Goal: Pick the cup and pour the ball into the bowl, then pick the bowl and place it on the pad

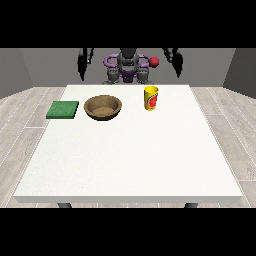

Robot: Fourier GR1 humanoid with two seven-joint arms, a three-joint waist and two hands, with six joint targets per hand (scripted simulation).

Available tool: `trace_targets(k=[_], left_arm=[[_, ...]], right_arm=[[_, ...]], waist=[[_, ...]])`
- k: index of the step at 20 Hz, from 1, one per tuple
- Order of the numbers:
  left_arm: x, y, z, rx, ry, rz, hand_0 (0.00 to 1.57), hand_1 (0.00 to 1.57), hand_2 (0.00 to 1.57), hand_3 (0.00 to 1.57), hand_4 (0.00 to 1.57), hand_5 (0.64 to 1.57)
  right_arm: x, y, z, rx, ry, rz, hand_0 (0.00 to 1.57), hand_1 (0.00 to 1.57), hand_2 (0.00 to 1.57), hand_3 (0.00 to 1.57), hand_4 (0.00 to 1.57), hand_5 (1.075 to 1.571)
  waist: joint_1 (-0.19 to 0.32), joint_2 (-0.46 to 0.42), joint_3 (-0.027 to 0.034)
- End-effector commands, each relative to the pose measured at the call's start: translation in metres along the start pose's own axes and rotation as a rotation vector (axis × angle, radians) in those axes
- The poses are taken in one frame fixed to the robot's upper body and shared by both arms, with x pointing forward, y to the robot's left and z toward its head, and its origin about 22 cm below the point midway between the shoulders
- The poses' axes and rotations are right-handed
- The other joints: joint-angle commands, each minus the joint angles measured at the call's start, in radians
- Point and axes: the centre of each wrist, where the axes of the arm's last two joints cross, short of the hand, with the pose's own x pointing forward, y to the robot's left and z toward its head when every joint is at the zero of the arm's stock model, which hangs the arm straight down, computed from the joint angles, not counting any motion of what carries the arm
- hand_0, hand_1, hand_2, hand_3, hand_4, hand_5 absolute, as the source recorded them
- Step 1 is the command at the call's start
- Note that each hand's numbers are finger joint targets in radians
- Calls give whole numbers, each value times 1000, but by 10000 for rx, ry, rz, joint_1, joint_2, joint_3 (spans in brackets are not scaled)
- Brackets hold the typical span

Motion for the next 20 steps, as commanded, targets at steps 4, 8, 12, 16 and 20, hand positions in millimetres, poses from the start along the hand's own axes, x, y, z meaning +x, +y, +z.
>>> trace_targets(k=[4,8,12,16,20], left_arm=[[27,9,-3,-115,-273,-329,0,0,0,0,0,1562],[18,-35,23,-640,1679,1960,0,0,0,0,0,1563],[32,-36,39,29,2243,1807,0,0,0,0,0,1555],[51,-32,57,23,1452,1831,0,0,0,0,0,1553],[47,-46,49,-261,-152,1649,0,0,0,0,0,1546]], right_arm=[[29,-10,-4,43,-388,313,0,0,0,0,583,1570],[10,11,31,201,1471,-1841,0,0,0,0,541,1571],[30,-2,52,303,2104,-2330,0,0,0,0,526,1569],[47,4,73,43,1556,-2435,0,0,0,0,517,1569],[58,-25,60,79,-117,-2396,0,0,0,0,482,1570]], waist=[[19,-2295,150],[-508,-4360,201],[-620,-4705,194],[-666,-3954,191],[-579,-2179,192]])
